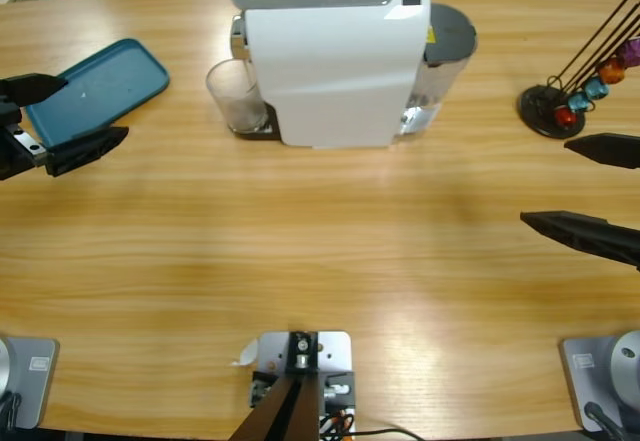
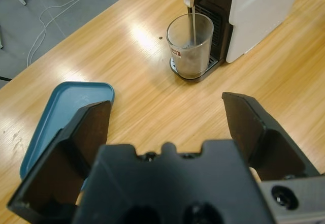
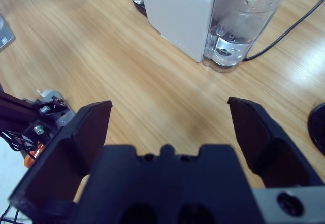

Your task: Pour coffee

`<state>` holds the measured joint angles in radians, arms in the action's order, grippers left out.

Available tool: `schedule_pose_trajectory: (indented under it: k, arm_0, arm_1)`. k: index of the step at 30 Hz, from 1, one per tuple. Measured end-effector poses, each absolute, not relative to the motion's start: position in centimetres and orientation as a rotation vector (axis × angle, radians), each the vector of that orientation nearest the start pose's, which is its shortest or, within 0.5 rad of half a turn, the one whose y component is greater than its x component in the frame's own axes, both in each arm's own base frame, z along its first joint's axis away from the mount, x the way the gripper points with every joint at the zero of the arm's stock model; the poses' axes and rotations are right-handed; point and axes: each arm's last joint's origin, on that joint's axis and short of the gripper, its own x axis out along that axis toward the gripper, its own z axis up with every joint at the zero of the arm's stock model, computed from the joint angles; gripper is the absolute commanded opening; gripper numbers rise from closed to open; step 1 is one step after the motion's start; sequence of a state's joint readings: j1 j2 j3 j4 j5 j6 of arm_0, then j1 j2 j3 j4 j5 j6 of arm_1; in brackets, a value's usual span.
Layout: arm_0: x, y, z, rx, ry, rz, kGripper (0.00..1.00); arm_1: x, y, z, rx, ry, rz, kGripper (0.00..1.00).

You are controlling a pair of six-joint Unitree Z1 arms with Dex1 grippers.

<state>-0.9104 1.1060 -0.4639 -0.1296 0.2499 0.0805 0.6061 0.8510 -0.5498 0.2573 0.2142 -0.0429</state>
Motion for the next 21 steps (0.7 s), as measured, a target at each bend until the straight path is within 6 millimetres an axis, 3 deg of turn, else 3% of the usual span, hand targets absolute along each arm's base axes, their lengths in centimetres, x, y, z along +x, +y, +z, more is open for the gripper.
schedule_pose_trajectory:
  k: [21]
  arm_0:
    - [10.52,-11.56,27.25,0.367,0.418,-0.664,0.964]
  arm_1:
    - [7.21,6.27,29.45,-0.149,0.539,0.811,1.0]
